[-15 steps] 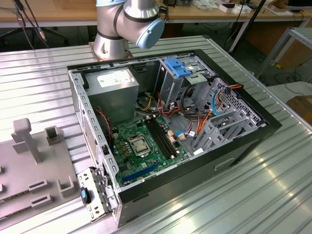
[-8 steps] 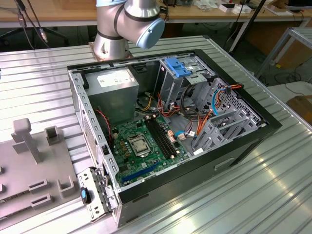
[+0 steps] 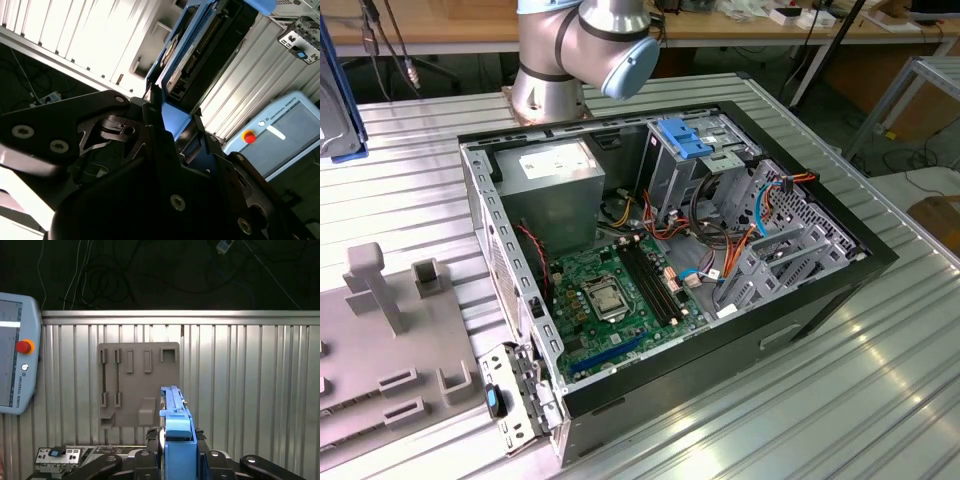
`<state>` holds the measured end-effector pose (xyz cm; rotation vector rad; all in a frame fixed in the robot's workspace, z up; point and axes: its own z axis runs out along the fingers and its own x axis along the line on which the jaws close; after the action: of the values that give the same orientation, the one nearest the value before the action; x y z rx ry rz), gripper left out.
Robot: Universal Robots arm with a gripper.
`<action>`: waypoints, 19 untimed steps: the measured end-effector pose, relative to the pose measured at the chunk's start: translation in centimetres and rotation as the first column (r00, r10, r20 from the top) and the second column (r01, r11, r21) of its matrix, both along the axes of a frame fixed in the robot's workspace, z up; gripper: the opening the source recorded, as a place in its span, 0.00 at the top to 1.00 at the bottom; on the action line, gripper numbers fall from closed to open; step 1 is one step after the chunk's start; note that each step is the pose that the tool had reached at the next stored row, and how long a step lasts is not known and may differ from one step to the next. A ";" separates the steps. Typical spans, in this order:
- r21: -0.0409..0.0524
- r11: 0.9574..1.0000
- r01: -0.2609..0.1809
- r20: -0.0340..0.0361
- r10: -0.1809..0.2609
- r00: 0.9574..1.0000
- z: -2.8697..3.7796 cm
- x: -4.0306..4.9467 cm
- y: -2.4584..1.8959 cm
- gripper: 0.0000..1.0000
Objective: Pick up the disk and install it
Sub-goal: 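Pick up the disk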
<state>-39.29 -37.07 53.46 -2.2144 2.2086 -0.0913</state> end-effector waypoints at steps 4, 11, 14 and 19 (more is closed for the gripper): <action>0.000 1.000 0.000 0.000 0.000 1.000 0.00 1.00 0.00 0.63; 0.000 1.000 0.000 0.000 0.000 1.000 0.00 2.31 0.00 0.63; 0.000 1.000 0.000 0.000 0.000 1.000 0.00 2.80 0.00 0.63; 0.000 1.000 0.000 0.000 0.000 1.000 0.00 4.42 0.00 0.63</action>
<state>-34.87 -37.07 53.46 -2.2143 2.2087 -0.0912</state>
